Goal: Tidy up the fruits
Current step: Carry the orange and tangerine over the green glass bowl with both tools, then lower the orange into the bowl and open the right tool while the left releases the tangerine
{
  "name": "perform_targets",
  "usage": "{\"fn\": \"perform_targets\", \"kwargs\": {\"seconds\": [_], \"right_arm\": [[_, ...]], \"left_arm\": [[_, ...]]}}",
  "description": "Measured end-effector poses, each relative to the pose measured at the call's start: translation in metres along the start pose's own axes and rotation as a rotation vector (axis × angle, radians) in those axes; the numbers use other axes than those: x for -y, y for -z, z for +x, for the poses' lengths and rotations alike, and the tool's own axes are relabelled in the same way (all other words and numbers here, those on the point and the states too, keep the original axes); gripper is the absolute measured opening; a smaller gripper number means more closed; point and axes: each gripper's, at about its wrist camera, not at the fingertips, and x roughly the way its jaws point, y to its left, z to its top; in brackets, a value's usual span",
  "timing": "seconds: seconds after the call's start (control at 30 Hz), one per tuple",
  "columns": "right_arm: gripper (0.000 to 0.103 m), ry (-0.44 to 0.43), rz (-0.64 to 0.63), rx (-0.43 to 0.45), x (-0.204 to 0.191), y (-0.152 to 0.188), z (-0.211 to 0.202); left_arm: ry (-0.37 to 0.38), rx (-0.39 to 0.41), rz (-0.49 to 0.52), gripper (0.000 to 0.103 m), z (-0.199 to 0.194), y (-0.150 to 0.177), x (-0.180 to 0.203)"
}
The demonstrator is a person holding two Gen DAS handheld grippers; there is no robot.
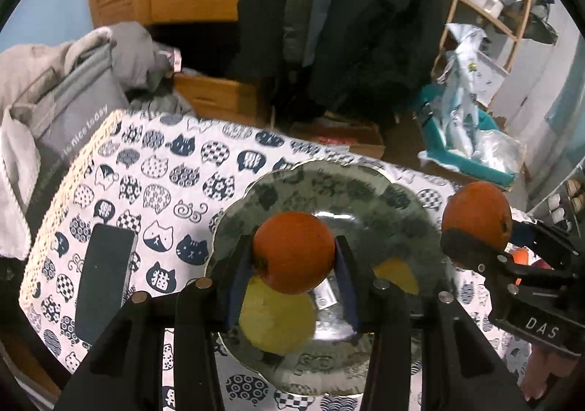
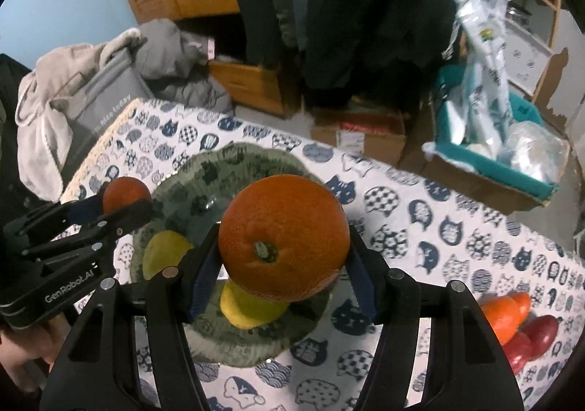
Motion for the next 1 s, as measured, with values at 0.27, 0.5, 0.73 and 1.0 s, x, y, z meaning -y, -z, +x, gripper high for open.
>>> {"fn": "perform_targets", "kwargs": {"seconds": [0.27, 0.5, 0.73, 1.0], "right_arm": [[0.064, -0.005, 0.009, -0.07, 0.0, 0.005, 0.034], [0.064, -0.013, -0.004, -0.085, -0.006, 0.006, 0.044], [0.064, -0.019, -0.009, -0.094, -0.01, 0.006, 0.049], [0.064, -0.031, -0.006, -0.101, -0.01, 0.006, 0.051]], "left_arm": [[-0.014, -0.058, -0.037, 0.045, 0.028, 0.007, -0.016], [-0.012, -0.096, -0.039, 0.045, 0.039, 0.013, -0.02], [-0.013, -0.097, -0.035, 0.047, 0.042, 0.014, -0.02], [-0.025, -0.125, -0.024, 0.057, 0.047, 0.019, -0.019]]}}
